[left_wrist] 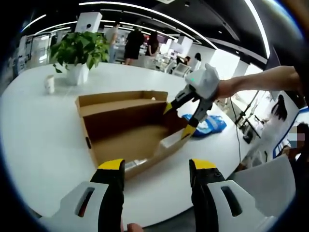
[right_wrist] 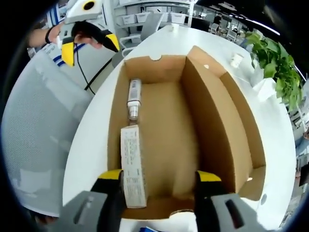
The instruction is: Operate the shoe box by opening the lid, removing the specified soft item, and placing it in the target area until the item is outside and the box remains undamaged.
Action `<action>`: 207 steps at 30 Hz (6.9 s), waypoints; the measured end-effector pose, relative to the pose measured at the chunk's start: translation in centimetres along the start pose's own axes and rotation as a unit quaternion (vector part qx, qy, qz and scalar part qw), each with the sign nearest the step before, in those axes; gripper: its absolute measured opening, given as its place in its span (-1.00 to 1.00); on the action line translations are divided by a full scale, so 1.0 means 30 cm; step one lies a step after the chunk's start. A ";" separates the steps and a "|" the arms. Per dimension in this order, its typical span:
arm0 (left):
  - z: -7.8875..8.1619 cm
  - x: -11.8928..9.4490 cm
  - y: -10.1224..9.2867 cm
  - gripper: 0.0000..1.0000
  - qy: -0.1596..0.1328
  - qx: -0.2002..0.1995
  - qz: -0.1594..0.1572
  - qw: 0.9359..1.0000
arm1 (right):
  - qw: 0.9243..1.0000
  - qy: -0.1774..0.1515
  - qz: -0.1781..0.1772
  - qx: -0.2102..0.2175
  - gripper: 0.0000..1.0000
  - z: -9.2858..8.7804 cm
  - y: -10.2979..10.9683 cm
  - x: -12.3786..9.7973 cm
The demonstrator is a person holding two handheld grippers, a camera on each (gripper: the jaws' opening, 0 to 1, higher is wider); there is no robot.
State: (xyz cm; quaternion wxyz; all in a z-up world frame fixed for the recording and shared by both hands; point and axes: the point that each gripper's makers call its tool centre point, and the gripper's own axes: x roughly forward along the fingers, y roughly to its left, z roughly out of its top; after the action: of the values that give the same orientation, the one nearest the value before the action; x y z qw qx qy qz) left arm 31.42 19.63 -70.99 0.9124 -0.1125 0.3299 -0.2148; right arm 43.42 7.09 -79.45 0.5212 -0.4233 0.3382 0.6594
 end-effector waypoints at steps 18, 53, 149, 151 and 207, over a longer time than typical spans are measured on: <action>0.003 -0.014 -0.040 0.09 0.000 0.004 -0.002 1.000 | 1.000 0.012 -0.001 -0.020 0.14 -0.002 -0.001 -0.008; 0.000 -0.009 -0.017 0.09 -0.003 0.000 0.000 1.000 | 0.995 0.069 0.007 -0.077 -0.43 0.002 0.074 0.144; 0.069 0.106 -0.186 0.17 -0.003 0.042 0.007 0.999 | 0.992 -0.013 -0.114 0.050 -0.67 -0.056 -0.037 -0.394; 0.069 0.112 -0.188 0.17 -0.002 0.042 0.006 0.999 | 0.992 -0.012 -0.115 0.054 -0.67 -0.076 -0.031 -0.399; 0.022 0.209 -0.270 0.17 0.028 0.048 -0.008 0.998 | 0.977 0.016 -0.138 0.165 -0.67 -0.594 0.101 -0.528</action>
State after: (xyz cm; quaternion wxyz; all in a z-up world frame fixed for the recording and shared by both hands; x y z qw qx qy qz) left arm 33.60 9.61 -71.14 0.9056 -0.0654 0.3435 -0.2402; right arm 45.70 -15.77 -72.35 0.6640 -0.3846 0.3889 0.5098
